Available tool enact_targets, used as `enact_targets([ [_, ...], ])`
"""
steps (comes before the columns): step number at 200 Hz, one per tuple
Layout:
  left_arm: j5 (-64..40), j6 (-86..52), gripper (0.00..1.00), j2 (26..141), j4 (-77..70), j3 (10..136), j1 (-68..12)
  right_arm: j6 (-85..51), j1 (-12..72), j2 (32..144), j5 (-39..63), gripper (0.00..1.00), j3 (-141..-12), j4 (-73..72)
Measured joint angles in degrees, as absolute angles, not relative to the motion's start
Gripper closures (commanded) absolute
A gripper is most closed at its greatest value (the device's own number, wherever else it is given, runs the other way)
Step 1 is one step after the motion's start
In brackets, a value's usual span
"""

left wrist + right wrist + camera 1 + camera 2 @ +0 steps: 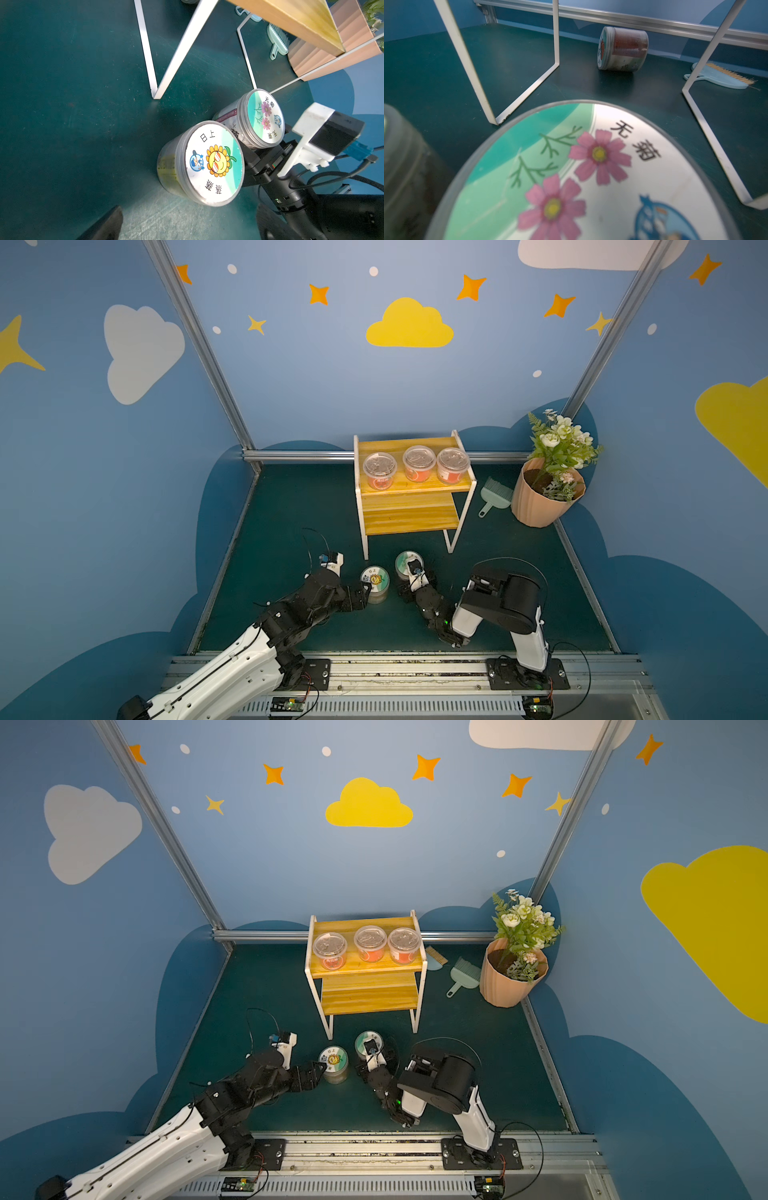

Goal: Place the seed container on the shelf
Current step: Pick up the seed jar at the center of the board, then place the seed jar on the shelf.

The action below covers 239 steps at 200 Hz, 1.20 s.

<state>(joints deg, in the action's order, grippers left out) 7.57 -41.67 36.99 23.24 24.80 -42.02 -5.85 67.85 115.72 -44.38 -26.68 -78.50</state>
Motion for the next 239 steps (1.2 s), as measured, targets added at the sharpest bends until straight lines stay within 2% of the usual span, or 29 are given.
enact_targets([
  [75, 7.88, -40.27, 0.0, 39.27, 25.5, 31.53, -45.25, -3.29, 75.5, 99.55, -53.56, 0.33, -22.79, -75.64],
  [156, 8.8, -40.27, 0.0, 42.81, 25.65, 36.97, -47.35, -5.96, 76.79, 75.13, -54.52, 0.34, -27.86, -42.85],
  [201, 8.58, -40.29, 0.0, 44.14, 25.28, 37.89, -47.79, -7.62, 74.76, 68.71, -52.97, 0.34, -31.42, -29.23],
  [239, 8.51, -40.27, 0.0, 44.31, 24.88, 38.81, -47.79, -8.97, 69.43, 66.63, -48.99, 0.34, -34.65, -22.44],
])
